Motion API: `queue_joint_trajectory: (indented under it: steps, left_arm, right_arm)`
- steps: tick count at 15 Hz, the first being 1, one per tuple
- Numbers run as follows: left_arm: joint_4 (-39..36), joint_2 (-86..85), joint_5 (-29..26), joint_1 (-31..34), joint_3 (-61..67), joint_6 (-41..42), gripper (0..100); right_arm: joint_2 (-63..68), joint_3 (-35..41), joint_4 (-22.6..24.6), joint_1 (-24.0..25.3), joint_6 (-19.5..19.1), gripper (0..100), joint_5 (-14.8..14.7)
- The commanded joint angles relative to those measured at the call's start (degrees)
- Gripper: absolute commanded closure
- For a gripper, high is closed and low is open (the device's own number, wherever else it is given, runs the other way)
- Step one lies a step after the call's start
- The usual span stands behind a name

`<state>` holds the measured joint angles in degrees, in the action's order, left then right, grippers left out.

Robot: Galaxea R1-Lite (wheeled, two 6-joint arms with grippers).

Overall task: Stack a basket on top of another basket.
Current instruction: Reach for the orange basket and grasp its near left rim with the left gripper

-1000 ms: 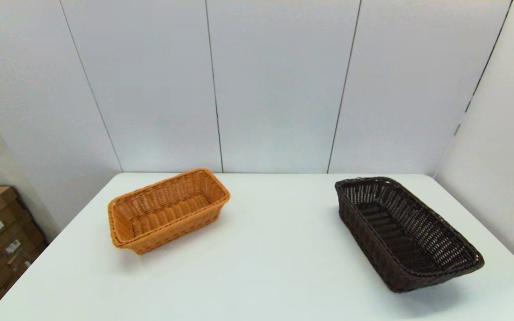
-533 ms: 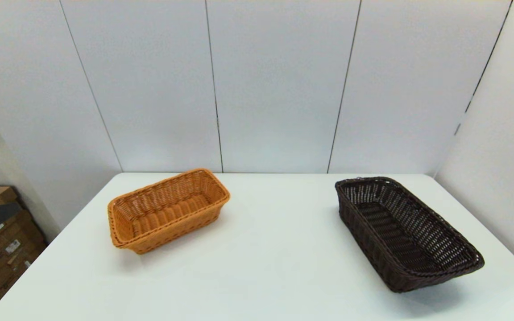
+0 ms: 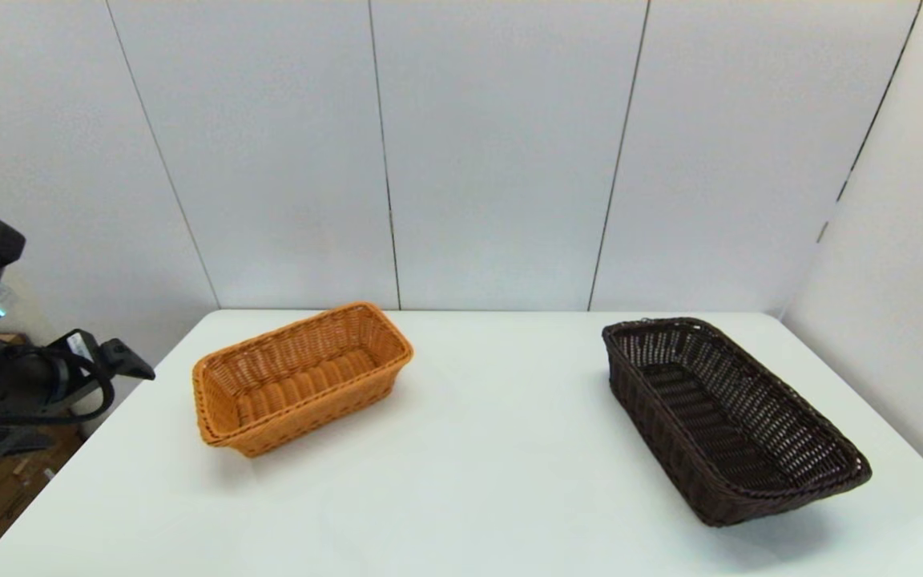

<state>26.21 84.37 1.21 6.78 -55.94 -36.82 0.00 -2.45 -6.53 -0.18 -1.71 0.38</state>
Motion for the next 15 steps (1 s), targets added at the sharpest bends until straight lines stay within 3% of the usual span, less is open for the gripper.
queue_joint_trajectory:
  steps: [1,15]
  left_arm:
    - [4.9,11.17,-1.73,0.43,-7.43,-0.1,0]
    - [8.59,33.31,-6.39,2.1,-21.23,2.19,0]
  right_arm:
    - [0.09,-0.01,-0.06,0.01,-0.05,0,0.06]
    - [0.09,-0.01,-0.06,0.01,0.04,0,-0.03]
